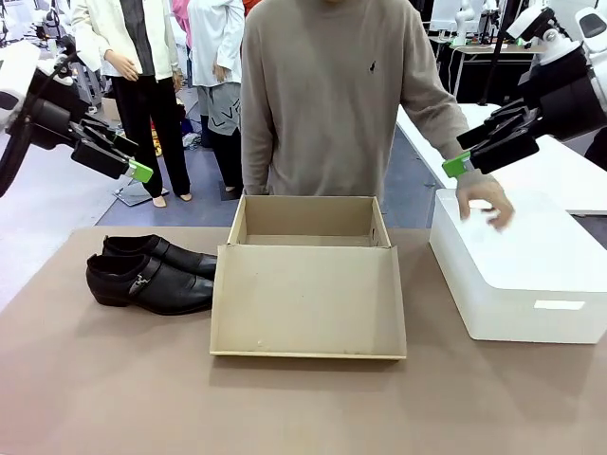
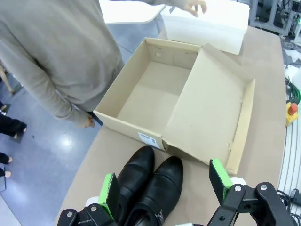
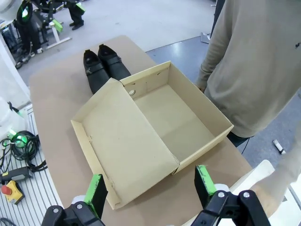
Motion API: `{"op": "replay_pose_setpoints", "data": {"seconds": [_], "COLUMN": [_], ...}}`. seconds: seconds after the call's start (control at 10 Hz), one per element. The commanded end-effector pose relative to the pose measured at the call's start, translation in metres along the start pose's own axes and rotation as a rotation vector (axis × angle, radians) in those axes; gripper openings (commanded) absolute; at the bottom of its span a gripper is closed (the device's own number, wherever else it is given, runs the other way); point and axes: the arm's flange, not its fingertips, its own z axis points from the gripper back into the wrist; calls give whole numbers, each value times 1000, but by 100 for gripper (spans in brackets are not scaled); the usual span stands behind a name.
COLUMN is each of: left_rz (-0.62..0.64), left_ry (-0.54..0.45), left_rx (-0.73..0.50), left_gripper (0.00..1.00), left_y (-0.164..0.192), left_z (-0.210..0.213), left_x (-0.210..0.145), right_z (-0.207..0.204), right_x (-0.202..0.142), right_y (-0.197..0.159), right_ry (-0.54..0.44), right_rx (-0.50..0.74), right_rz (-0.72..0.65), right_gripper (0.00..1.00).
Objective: Pack the shoes into the box.
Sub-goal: Place one shoe of the Shoes into the Shoes Box.
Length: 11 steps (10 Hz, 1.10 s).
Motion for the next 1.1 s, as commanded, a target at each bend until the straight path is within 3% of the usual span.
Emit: {"op": "replay_pose_setpoints", "data": {"seconds": [0.0, 0.3, 1.0], "left_rz": [-16, -44, -312], "left_ry": [-16, 45, 478], "left_rx": [-14, -5, -67], "left_gripper": [100, 100, 100], "left_y": [3, 5, 77], "left_z": [0, 3, -5], "left_x": [-1, 4, 29], "right_z": [0, 0, 0], "right_x": [0, 0, 0], "right_y": [-1, -1, -1], "right_ry": [-11, -11, -11], "right_rx": [8, 8, 8], "right_rz": [7, 7, 7], "right_gripper": [100, 100, 100]}}
